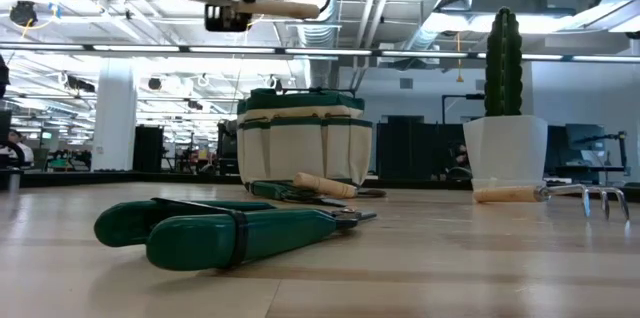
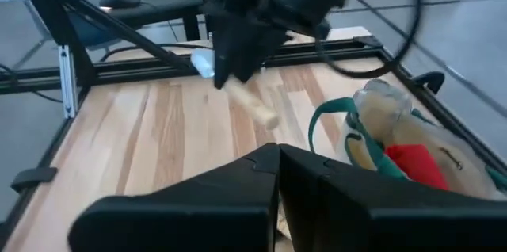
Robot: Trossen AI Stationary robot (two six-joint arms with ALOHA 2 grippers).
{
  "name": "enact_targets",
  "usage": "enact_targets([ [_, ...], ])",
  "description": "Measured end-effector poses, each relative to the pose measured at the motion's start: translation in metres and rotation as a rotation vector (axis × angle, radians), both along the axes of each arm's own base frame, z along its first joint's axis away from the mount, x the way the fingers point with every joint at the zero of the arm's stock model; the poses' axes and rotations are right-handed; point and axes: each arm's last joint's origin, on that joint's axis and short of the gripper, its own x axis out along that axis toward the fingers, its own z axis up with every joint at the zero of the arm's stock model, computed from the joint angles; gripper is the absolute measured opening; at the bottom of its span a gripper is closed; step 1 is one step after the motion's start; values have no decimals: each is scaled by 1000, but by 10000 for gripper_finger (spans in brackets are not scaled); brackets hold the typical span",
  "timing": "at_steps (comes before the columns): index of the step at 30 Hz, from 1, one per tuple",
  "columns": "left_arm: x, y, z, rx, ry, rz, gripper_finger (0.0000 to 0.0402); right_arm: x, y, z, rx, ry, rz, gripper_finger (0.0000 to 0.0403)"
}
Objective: Pick & Place Garden tools in Gardening bag
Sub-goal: Put the bottom brown trowel into the brown gardening bag
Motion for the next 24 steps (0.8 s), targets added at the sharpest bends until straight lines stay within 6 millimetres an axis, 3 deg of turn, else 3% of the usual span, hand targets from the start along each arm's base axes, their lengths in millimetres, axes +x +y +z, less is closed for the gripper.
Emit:
enact_targets([
  [8, -2, 29, 12, -49, -34, 112, 53, 7, 10, -1, -187, 25, -21, 0],
  [16, -4, 40, 11, -129, -32, 140, 53, 64, 23, 2, -569, 173, -4, 0],
  [21, -8, 40, 16, -168, -37, 149, 53, 99, 25, 2, -672, 216, -5, 0],
  [24, -10, 39, 18, -180, -43, 142, 53, 110, 27, 4, -747, 276, -18, 0],
])
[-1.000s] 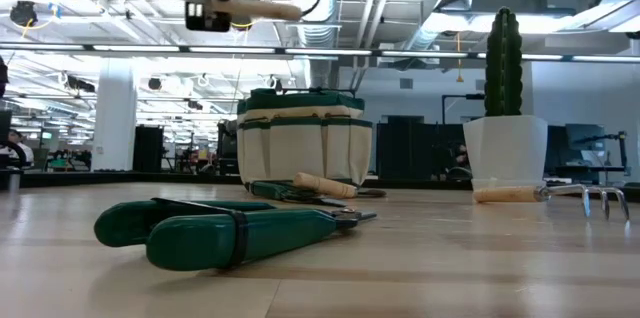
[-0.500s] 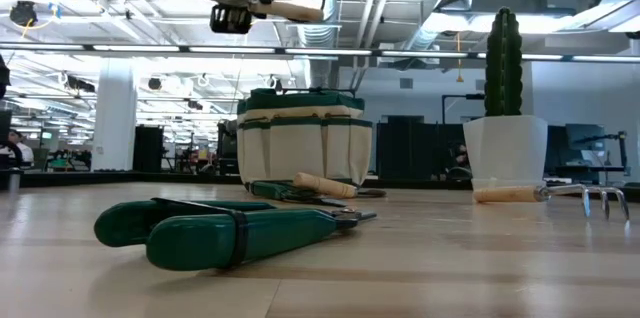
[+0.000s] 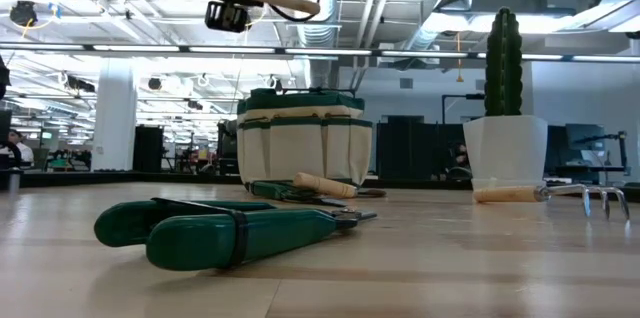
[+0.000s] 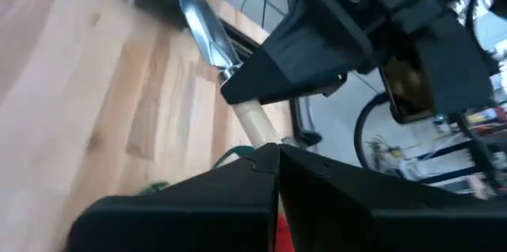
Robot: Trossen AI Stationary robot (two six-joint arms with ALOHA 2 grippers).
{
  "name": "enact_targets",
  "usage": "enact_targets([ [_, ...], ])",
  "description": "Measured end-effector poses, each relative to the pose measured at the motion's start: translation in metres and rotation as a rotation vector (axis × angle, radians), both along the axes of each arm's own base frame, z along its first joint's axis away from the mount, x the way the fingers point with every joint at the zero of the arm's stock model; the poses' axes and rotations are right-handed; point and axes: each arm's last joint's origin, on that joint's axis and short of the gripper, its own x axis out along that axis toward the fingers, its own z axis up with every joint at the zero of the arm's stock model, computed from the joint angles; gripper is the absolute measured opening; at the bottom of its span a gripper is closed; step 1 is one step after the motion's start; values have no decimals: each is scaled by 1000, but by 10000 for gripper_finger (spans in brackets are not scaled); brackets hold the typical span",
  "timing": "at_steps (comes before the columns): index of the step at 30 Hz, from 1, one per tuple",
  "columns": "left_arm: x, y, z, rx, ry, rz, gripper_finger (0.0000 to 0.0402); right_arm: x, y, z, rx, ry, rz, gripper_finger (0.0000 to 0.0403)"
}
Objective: Pick & Place Garden tools in Gardening bag
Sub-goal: Put the bottom brown trowel into the brown gardening bag
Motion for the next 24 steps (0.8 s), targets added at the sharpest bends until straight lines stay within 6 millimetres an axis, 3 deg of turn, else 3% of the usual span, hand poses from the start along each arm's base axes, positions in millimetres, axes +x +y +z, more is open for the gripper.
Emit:
enact_targets([
  [6, -1, -1, 2, -44, -1, 5, 53, 9, 9, -4, -79, 147, 7, 26],
  [19, 0, -2, 2, -75, 5, 25, 53, 19, 21, -8, -121, 90, -52, 201],
  [24, 2, -5, 4, -136, -5, 25, 53, 22, 12, -8, -106, 92, -55, 238],
])
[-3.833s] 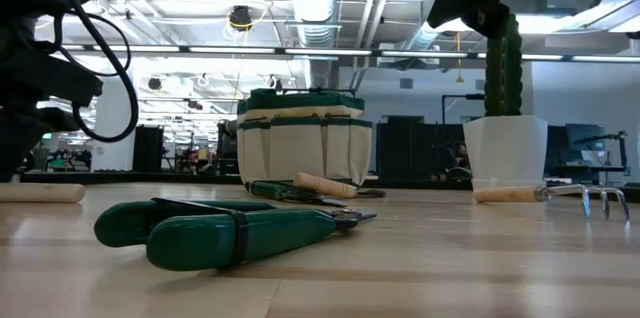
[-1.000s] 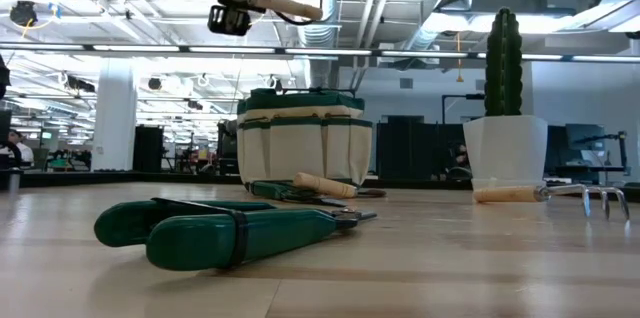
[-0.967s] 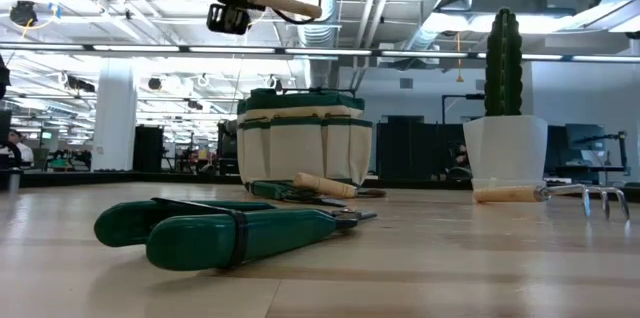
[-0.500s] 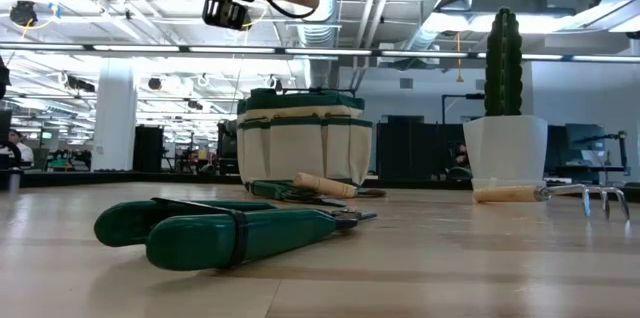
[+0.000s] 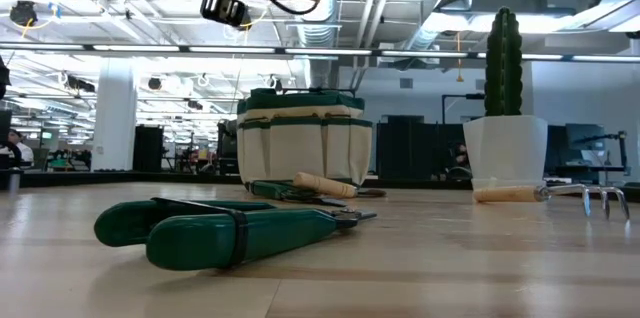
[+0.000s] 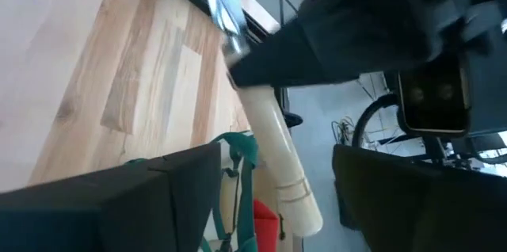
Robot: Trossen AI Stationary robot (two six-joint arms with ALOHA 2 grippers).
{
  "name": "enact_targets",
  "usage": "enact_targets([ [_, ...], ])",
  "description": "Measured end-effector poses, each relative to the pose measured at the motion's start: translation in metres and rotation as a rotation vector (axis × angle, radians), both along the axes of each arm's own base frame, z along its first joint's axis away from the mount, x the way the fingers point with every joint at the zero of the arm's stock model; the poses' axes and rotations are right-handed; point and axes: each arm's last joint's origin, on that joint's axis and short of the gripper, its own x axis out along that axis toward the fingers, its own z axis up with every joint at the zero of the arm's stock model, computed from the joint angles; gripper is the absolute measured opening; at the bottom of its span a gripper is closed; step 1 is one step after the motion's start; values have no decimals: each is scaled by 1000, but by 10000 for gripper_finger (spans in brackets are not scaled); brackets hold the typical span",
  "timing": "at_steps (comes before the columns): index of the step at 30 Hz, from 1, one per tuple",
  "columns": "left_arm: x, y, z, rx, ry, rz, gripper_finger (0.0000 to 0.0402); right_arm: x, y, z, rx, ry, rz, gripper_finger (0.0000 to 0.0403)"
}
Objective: Pick & Place Garden tools in Gardening bag
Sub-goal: Put the bottom brown trowel into the brown gardening bag
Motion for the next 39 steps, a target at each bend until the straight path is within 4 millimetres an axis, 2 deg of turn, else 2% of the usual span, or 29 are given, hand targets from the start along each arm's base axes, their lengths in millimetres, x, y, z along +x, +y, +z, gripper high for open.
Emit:
enact_targets([
  [5, 3, -5, 2, -44, -23, -8, 53, 3, -9, -1, 28, 7, 15, 233],
  [9, 4, -6, 2, -49, -25, -8, 53, 3, -11, -1, 30, 7, 11, 211],
  [21, 4, -5, 3, -53, -25, -6, 53, 1, -8, -3, 21, 36, 27, 59],
  [26, 4, -5, 3, -50, -29, -7, 57, 0, -5, -3, -13, 57, 47, 58],
  [39, 12, 0, 7, -8, -132, 5, 101, 0, -6, -1, -25, 41, 12, 58],
])
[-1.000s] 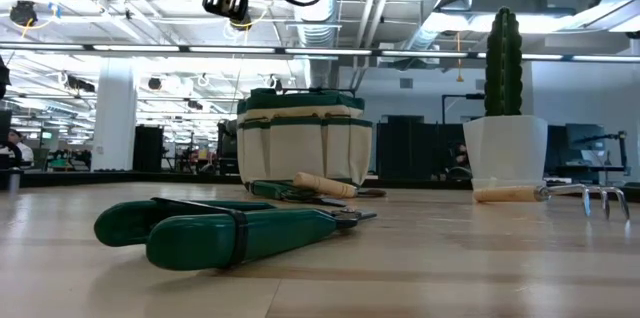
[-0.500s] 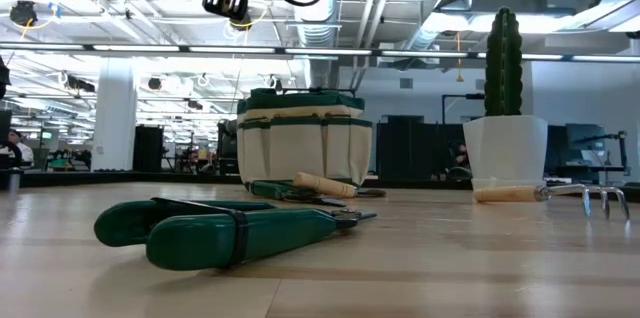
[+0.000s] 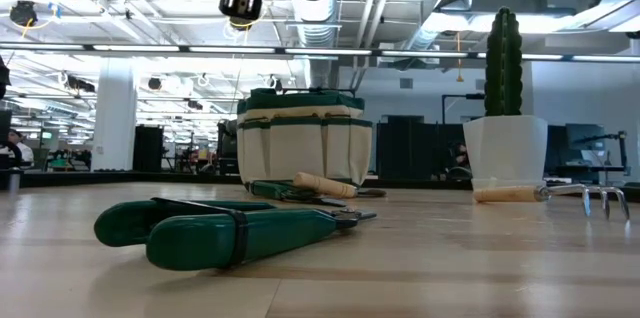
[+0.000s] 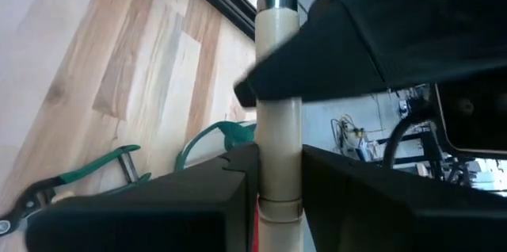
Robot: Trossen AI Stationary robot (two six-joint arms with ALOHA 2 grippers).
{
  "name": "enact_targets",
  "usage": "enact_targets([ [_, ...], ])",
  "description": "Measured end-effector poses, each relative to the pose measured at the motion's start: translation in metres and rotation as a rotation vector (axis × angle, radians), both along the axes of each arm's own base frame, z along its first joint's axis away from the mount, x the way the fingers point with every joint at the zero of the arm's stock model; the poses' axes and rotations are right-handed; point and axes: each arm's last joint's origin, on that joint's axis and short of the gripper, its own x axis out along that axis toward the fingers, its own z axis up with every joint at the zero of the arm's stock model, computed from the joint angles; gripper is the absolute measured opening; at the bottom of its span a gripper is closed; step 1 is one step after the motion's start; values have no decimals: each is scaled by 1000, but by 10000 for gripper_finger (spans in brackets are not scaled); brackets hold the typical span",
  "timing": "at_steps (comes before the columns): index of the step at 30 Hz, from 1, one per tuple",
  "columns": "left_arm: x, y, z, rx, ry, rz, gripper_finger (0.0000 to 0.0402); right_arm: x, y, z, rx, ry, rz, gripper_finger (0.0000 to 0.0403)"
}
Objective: Pick & Place Garden tools in Gardening bag
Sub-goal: Put the bottom brown trowel into the brown gardening bag
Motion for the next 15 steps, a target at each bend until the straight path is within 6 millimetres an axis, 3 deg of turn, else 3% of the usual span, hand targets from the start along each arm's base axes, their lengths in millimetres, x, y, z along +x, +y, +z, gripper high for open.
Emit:
enact_targets([
  [7, -5, 16, 6, -1, -42, 43, 103, -1, 0, -1, -6, 15, -2, 58],
  [12, -22, 29, 23, 28, -124, 96, 103, -4, -1, -7, 12, 66, -12, 58],
  [15, -34, 32, 42, 119, -258, 76, 104, -6, -5, -11, 93, 84, -34, 58],
])
